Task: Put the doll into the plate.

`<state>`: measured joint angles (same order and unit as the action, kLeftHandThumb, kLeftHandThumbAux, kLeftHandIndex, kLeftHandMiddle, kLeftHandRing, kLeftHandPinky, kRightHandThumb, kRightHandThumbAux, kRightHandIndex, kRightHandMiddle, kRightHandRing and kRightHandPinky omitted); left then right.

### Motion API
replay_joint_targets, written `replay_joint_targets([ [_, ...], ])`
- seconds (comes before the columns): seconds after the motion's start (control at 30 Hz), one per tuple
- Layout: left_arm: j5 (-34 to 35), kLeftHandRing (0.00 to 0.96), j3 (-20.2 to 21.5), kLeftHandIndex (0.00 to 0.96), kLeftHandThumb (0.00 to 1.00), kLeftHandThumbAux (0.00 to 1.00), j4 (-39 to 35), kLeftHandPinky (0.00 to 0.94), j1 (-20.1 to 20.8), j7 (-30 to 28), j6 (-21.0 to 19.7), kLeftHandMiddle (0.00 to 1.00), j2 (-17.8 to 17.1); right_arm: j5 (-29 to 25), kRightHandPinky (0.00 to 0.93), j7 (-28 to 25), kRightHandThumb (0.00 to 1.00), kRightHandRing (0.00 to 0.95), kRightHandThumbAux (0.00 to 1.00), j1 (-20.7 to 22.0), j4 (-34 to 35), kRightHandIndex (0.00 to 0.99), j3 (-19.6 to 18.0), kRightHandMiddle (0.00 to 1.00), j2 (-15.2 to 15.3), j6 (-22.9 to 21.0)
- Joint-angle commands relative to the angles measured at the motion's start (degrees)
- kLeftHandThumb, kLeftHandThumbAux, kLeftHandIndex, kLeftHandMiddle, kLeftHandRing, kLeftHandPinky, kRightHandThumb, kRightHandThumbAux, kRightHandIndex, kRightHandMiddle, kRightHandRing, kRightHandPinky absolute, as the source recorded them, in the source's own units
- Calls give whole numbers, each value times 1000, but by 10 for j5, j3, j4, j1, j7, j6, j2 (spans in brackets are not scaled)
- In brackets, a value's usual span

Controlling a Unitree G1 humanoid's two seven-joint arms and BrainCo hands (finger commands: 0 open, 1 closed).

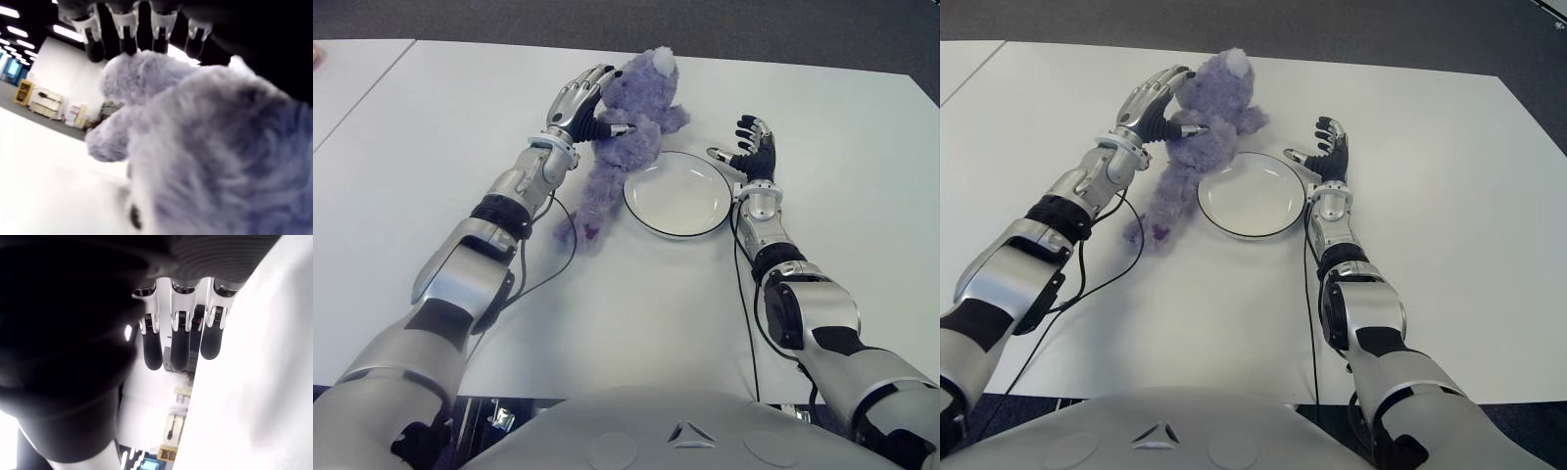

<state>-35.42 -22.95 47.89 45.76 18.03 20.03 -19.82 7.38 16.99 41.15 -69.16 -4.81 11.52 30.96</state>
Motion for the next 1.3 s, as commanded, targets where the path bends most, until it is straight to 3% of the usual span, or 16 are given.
replay_joint_targets([
  [0.03,-22,0,-9,0,0,449,-156,0,-104,-20,11,0,-31,40,244,12,0,238,975,-167,-85,215,34,251,-61,-29],
  [0.23,-61,0,-16,0,0,417,-210,0,-129,-9,-17,0,-44,43,252,20,0,247,960,-165,-86,230,37,263,-61,-32],
  [0.67,-121,0,-25,0,0,372,-249,0,-138,-26,-59,0,-55,45,244,22,0,248,934,-165,-85,244,41,272,-61,-30],
  [1.17,-110,0,-37,0,0,378,-266,0,-169,-55,-44,0,-38,56,248,32,0,246,917,-163,-86,246,50,271,-59,-44],
  [1.3,-111,0,-49,0,0,374,-208,0,-167,-44,-30,0,-30,59,244,35,0,246,915,-163,-86,248,51,274,-60,-42],
])
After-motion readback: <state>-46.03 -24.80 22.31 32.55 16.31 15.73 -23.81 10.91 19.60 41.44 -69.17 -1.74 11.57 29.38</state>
